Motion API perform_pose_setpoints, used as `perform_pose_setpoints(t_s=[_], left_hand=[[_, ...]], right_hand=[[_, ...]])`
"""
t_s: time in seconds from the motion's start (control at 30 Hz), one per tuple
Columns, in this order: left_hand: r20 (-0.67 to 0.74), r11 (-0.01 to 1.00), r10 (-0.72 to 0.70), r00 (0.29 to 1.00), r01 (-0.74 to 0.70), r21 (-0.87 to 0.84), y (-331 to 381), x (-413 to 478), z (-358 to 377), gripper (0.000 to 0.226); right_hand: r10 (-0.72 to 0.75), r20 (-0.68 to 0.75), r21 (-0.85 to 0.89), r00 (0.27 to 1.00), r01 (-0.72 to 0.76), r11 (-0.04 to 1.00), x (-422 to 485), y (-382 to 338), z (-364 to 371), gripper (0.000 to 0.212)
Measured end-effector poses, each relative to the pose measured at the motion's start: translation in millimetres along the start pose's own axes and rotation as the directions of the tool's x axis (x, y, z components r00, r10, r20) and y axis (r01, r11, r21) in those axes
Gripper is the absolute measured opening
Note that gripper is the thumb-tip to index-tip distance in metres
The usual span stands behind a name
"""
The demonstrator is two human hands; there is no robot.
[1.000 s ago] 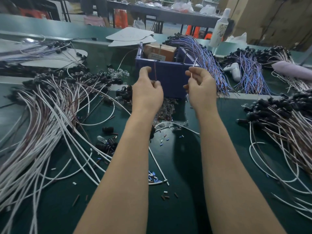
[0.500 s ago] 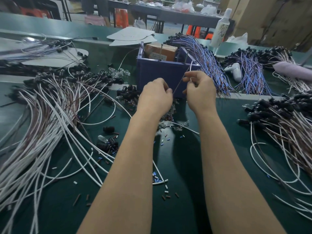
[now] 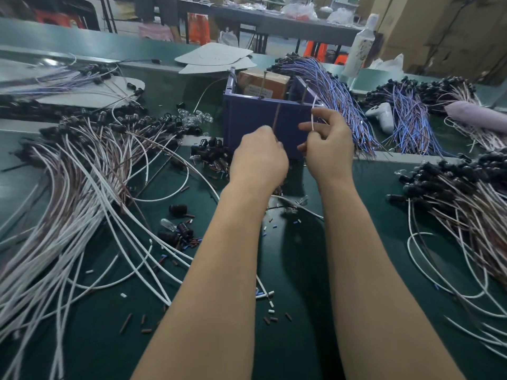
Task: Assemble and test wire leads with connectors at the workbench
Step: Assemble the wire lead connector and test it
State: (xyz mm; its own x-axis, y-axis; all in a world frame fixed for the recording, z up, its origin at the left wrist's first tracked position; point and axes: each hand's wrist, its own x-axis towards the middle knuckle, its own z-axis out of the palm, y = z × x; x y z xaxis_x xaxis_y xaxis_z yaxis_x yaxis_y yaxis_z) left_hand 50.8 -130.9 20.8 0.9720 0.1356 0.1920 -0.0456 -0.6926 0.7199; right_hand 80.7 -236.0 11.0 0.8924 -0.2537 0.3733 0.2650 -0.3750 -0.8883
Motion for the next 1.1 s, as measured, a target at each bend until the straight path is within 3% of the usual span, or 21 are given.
perform_pose_setpoints(t_s=[0.17,0.5,0.9,1.1], left_hand=[[-0.049,0.994,-0.061,0.997,0.057,-0.093,-9.4,5.4,-12.4,0.010],[0.030,0.979,-0.118,0.993,0.121,-0.166,-19.2,10.8,-17.7,0.017],[0.004,0.944,-0.226,0.974,0.220,-0.246,-25.7,7.3,-36.8,0.023],[0.035,0.960,-0.138,0.990,0.142,-0.243,-17.6,3.8,-31.0,0.022]], right_hand=[[0.018,0.029,-0.006,0.999,-0.018,1.000,-1.1,0.2,0.8,0.035],[0.039,0.042,-0.011,0.998,-0.038,0.999,-0.7,2.0,-0.2,0.032],[0.052,0.041,-0.007,0.998,-0.052,0.999,1.0,1.8,-0.6,0.034],[0.043,0.062,-0.017,0.997,-0.042,0.999,-1.1,0.8,-0.7,0.038]])
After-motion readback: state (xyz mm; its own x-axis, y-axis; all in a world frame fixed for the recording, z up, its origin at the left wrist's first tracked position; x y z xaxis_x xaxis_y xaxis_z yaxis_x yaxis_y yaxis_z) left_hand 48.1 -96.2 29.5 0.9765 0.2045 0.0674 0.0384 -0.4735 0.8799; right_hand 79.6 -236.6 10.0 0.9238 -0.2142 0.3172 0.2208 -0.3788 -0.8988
